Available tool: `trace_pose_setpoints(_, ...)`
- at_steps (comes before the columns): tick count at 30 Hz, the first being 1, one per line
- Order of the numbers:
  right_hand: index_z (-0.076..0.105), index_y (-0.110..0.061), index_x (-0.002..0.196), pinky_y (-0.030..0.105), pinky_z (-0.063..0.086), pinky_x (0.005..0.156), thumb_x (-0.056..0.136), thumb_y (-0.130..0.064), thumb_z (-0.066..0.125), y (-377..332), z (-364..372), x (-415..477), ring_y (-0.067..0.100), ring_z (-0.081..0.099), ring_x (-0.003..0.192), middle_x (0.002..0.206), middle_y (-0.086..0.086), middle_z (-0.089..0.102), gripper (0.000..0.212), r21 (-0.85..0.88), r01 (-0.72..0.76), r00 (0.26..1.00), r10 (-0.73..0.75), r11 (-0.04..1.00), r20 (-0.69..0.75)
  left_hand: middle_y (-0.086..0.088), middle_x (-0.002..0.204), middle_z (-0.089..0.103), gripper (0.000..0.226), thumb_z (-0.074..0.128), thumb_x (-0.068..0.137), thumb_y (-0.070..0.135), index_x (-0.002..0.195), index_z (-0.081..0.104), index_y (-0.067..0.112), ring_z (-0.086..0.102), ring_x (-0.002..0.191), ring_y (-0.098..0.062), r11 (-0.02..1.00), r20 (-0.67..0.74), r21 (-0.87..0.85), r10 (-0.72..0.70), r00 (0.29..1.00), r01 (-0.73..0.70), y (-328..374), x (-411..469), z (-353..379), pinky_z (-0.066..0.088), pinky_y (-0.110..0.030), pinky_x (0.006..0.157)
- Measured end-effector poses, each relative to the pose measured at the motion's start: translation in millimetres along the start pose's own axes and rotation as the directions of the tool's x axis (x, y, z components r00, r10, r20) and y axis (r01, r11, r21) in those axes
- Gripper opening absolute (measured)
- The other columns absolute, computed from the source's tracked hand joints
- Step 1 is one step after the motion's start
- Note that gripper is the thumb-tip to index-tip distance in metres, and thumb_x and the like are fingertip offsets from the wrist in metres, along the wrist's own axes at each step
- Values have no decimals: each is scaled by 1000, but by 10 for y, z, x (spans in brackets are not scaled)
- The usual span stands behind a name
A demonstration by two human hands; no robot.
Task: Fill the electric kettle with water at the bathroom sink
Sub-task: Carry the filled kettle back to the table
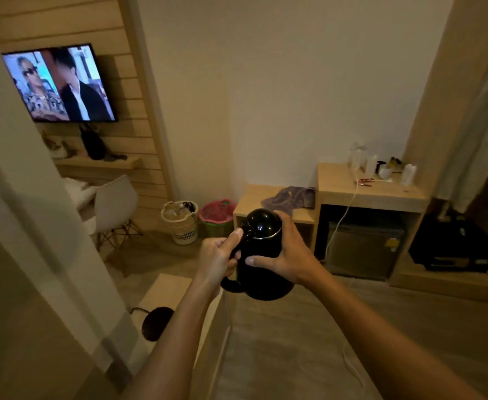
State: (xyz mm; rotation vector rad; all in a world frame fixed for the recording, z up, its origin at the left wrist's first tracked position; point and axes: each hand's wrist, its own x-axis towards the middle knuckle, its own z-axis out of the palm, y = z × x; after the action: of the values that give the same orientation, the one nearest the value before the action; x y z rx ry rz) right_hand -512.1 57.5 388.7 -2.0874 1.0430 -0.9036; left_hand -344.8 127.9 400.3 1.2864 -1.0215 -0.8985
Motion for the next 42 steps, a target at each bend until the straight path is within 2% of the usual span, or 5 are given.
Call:
trace_pose_setpoints(10,25,-25,155,39,41,116,64,-58,91,615,696,1896,22,42,145,155,2,39,117,70,106,940,-123,992,320,1,41,36,49,58,98,33,60,55,3,29,34,-9,996,-286,32,-73,955,86,-419,1332,-411,22,-22,38)
trace_pose_setpoints(18,10,-19,163,43,32,125,75,-43,91,586,1659,2904,26,28,155,168,6,21,122,229,138,736,-255,964,627,-6,51,37,52,56,95,48,67,57,4,29,40,-13,985,-541,35,-123,832,168,-761,1791,-1107,23,-24,42)
trace_pose_setpoints(22,29,-34,147,46,39,119,68,-48,91,650,2383,3155,27,38,146,152,3,35,101,274,160,641,-311,948,702,-2,45,39,50,56,97,41,58,53,9,31,37,-11,968,-660,5,-186,727,252,-1200,1923,-1566,25,-23,41)
trace_pose_setpoints(25,35,-46,128,47,46,112,68,-41,92,790,3001,3282,24,47,134,137,-2,44,83,289,164,596,-328,943,733,-1,46,43,49,55,99,35,56,53,13,35,35,-9,947,-695,-33,-253,673,321,-1592,1990,-1927,29,-22,42)
trace_pose_setpoints(42,22,-14,161,46,32,127,74,-30,92,2446,6000,3181,29,28,155,164,11,29,113,221,175,282,-264,959,922,-1,55,46,45,58,96,41,55,52,22,40,53,-17,858,-772,-251,-457,442,449,-4501,1955,-2993,31,-25,51)
